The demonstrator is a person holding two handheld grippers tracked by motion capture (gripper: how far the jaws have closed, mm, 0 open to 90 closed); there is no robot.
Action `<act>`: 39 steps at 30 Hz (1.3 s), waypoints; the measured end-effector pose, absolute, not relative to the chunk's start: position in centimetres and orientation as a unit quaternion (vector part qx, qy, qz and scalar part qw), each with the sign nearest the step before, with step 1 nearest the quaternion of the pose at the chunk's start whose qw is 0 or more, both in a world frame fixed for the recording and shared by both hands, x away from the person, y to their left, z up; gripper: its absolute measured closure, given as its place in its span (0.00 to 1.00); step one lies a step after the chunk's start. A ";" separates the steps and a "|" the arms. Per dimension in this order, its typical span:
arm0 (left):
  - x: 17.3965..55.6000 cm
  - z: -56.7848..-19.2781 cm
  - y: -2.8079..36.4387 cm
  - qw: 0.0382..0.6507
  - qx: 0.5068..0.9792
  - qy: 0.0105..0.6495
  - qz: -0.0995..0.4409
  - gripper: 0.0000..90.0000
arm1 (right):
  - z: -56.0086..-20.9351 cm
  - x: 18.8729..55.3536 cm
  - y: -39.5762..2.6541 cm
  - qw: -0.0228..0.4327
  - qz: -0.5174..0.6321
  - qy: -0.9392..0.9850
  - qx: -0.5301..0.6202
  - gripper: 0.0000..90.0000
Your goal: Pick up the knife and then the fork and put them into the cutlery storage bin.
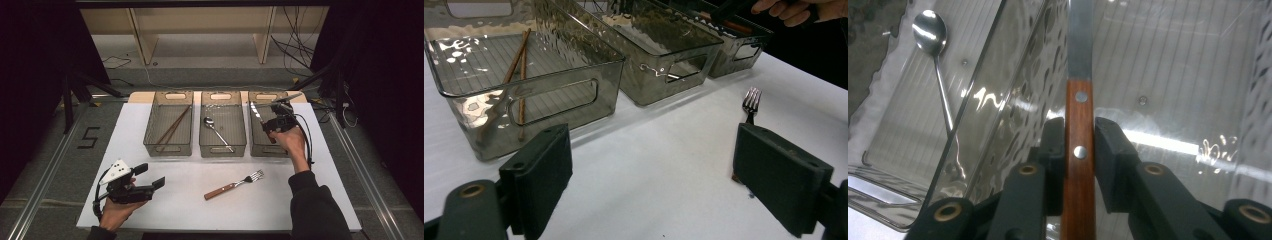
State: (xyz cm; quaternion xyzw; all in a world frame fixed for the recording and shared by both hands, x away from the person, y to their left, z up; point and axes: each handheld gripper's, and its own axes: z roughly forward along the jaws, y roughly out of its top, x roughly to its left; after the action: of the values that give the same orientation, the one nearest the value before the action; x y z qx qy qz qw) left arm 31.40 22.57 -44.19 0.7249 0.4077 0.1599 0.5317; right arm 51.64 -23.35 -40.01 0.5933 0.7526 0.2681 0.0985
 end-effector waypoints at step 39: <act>31.3 -44.2 22.6 0.531 0.725 0.408 0.159 0.17 | -38.8 39.8 -16.6 0.053 0.423 0.802 0.418 0.38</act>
State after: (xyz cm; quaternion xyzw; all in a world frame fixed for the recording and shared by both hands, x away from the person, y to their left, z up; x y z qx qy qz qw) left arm 31.33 22.56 -44.20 0.7252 0.4081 0.1593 0.5312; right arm 39.82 -16.60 -38.79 0.4181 0.8021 0.4231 0.0529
